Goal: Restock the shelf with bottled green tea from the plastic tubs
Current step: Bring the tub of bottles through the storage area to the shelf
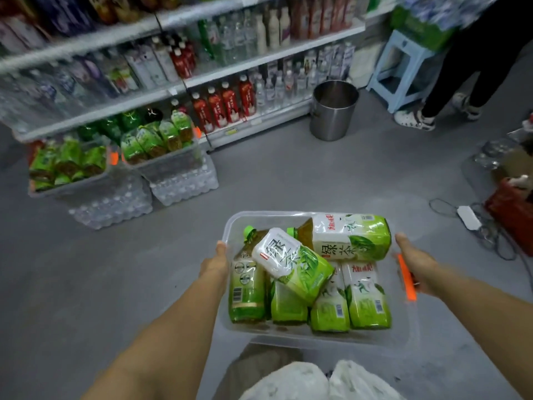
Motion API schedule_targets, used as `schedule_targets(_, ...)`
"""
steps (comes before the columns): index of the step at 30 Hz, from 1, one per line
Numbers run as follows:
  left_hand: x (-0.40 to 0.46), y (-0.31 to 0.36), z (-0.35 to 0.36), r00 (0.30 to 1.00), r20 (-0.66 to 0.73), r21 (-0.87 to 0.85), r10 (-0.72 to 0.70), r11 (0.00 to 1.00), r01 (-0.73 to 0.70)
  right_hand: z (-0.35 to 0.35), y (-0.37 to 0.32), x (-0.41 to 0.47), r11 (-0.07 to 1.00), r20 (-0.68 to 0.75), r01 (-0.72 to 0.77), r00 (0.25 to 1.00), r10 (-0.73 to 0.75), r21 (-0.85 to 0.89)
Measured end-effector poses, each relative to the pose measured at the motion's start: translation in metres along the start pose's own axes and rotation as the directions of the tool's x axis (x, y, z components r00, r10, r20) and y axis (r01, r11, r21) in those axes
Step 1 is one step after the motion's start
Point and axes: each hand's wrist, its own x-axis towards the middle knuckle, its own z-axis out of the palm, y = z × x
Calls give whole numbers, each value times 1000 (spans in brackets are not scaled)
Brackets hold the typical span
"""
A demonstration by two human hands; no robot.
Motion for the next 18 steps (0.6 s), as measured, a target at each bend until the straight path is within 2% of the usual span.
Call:
schedule_targets(4,26,99,44,1000,0,13,2,1000,-2,-10,-79,66,1000,-23,-28,999,28,-2)
schedule_targets(7,92,157,90,1000,-23,46,-14,999,15,-23,-145,114,1000,-60,-15,998,16,21)
schedule_targets(9,112,202,121,1000,9,16,-15,1000,15,-35,-185,167,1000,-47,13,999,-11,28)
schedule_targets(11,87,262,144,998,55,-12,-10,1000,11,-42,-237,198,999,-34,11,999,-10,30)
schedule_targets(15,103,349,205,995,81,-56,-50,997,55,-71,-346,254,1000,8,8,1000,-8,-3)
schedule_targets(18,114,414,245,995,85,-100,-61,993,69,-97,-408,341,992,-16,66,998,-68,-110)
